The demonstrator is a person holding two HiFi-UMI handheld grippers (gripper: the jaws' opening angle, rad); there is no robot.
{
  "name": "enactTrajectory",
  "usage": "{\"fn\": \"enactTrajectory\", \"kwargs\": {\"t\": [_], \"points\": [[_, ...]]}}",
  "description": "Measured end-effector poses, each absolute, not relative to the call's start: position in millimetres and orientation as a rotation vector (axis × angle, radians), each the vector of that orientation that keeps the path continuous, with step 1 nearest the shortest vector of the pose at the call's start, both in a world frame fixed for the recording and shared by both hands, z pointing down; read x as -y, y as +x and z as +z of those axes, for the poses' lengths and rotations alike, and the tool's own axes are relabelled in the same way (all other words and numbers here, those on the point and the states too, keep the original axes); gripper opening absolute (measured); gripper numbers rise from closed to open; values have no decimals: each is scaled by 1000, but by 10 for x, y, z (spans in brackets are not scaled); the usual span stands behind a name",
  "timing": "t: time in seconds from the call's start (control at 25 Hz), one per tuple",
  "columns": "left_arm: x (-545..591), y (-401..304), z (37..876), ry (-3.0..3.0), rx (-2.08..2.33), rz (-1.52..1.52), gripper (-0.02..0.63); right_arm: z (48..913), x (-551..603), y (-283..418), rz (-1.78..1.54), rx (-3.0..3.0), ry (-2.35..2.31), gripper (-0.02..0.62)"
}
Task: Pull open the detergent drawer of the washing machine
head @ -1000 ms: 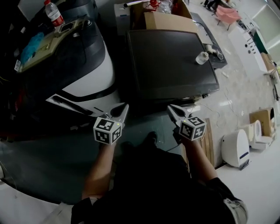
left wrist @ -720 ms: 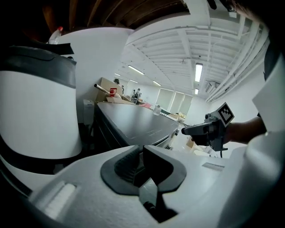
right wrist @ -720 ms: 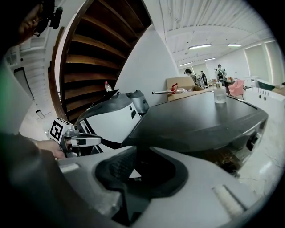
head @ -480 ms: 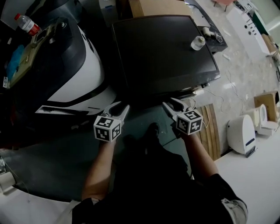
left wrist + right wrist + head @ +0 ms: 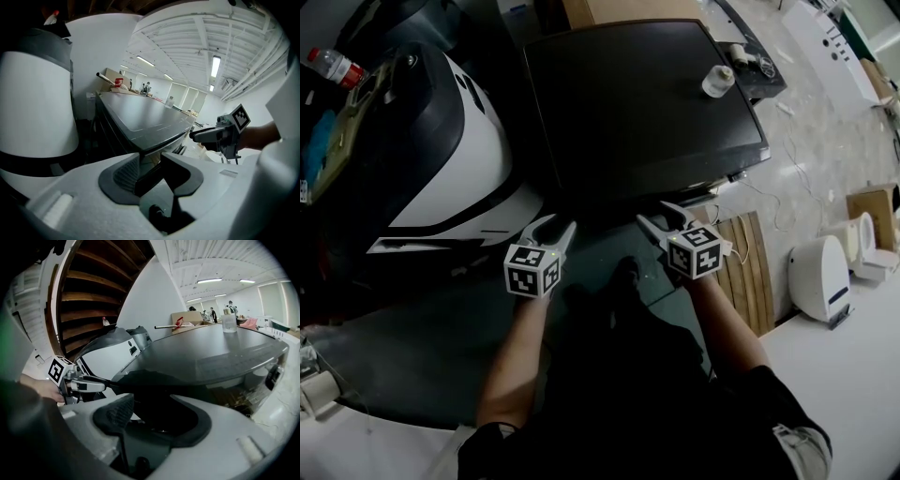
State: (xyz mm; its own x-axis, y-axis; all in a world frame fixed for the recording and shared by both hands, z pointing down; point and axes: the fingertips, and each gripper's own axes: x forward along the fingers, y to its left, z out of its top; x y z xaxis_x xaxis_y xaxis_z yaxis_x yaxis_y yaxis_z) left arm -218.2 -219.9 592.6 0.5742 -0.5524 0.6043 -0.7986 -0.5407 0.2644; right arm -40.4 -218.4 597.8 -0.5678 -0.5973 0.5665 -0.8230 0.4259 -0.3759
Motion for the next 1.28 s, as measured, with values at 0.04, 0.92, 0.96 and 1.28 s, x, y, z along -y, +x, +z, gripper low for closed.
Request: {"fn": "enactTrajectory", "kwargs": {"t": [0.04,0.92,0.96,1.28], "points": [[2205,-2165,5930,2284,1082,627,147,5985,2206,-392,902,2339,1217,227],[2195,-2140,6078,2189,1188,685,153,6043,2264,-479,842,2393,1101,226],[2198,-2133,6085,2184,1193,682,153,6037,2255,-475,841,2401,1092,226],[2227,-2105,6088,2162,1246,720,136,6088,2289,-432,837,2379,1050,227]]}}
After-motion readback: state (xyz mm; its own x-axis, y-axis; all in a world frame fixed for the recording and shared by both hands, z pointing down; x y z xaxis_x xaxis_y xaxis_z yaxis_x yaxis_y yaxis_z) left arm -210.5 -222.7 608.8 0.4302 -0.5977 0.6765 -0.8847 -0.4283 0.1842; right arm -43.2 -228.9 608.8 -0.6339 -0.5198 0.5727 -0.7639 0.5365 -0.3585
